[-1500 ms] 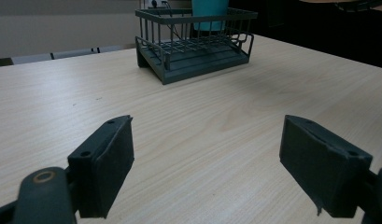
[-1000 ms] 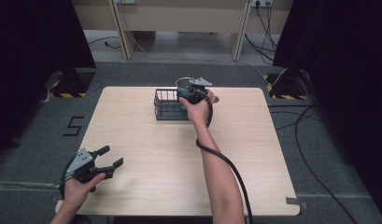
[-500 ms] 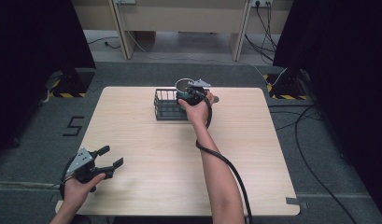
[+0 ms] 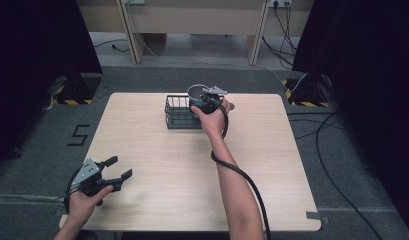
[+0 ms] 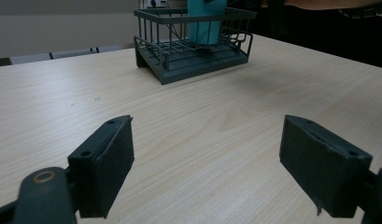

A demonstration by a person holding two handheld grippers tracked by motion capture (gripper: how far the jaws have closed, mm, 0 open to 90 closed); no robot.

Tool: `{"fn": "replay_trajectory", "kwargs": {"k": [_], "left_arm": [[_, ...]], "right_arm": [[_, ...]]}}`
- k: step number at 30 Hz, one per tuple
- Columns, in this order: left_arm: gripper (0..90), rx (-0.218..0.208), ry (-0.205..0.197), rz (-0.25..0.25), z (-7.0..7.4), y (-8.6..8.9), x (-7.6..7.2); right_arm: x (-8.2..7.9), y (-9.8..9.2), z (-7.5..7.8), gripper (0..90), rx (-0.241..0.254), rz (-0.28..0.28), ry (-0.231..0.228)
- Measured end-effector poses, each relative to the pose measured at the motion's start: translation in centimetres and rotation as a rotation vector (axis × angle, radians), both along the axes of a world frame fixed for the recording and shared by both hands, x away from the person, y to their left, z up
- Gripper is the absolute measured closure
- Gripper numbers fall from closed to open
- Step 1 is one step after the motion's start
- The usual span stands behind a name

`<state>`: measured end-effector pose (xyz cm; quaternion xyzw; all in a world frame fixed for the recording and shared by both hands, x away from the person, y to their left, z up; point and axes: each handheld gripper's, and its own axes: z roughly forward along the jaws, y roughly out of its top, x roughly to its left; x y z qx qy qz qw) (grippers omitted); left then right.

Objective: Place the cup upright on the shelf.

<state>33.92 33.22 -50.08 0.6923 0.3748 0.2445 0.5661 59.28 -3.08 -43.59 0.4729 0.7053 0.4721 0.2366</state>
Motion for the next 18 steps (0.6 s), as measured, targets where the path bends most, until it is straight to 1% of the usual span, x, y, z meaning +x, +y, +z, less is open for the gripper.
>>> {"fn": "replay_trajectory", "kwargs": {"k": [10, 13, 18], "left_arm": [[17.3, 0.002, 0.000, 0.001, 0.0, 0.0, 0.0], [17.3, 0.002, 0.000, 0.001, 0.0, 0.0, 0.0], [17.3, 0.002, 0.001, 0.002, 0.0, 0.0, 0.0]], "right_arm": [[-1.1, -0.5, 0.1, 15.5, 0.004, -0.003, 0.010], [-1.3, -0.6, 0.1, 15.5, 0.008, 0.001, 0.006], [-2.0, -0.9, 0.5, 15.5, 0.008, 0.006, -0.004]]}}
